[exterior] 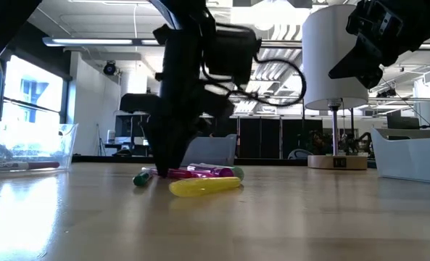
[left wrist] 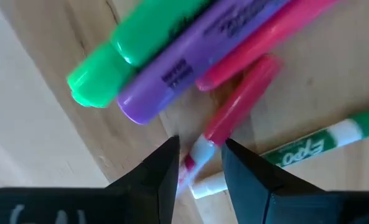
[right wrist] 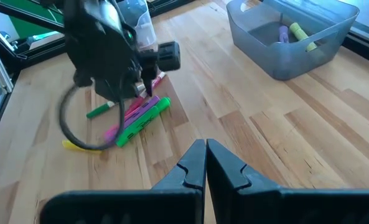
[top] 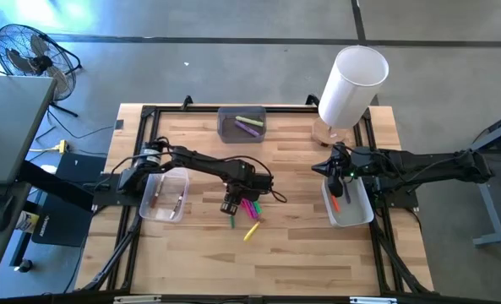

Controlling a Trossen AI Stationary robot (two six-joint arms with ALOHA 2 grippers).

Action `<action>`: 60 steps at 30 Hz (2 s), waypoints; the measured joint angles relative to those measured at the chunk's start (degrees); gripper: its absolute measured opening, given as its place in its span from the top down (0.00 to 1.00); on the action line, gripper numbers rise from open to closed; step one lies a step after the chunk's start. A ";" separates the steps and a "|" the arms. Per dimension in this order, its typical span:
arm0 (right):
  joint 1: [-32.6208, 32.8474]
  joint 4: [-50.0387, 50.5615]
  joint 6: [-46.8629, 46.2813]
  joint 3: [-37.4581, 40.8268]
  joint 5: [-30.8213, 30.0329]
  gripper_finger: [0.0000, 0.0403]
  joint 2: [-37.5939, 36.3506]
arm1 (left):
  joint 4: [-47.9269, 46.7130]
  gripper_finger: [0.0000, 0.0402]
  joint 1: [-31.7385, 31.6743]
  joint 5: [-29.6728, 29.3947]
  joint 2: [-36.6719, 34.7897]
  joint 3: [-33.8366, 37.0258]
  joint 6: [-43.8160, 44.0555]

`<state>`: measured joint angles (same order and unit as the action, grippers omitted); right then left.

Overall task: Pick & Place Markers
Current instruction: Put the white and pink marker into the transparent bin

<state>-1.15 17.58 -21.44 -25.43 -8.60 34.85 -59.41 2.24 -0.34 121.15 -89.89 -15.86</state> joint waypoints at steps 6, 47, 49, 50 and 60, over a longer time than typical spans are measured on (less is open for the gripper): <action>0.00 -0.07 -0.06 0.00 0.00 1.00 0.01 | 0.38 0.71 0.02 -0.16 0.59 -0.11 0.48; 0.00 -1.24 0.99 0.00 1.57 1.00 0.09 | -1.46 0.94 0.77 -5.79 -36.00 11.23 53.22; 0.00 -1.90 0.96 0.00 1.47 1.00 0.18 | -4.76 0.94 1.62 -7.65 -42.04 17.80 61.40; 0.00 -2.01 0.95 0.00 1.41 1.00 0.16 | -4.15 0.94 2.07 -8.08 -44.03 20.31 65.50; -0.02 -5.61 -0.96 0.02 -0.62 1.00 1.96 | -8.10 0.94 2.98 -2.50 -56.14 37.31 91.15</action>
<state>-1.17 11.97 -22.40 -25.41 -9.22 36.81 -67.51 5.22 -2.84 65.01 -52.58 75.29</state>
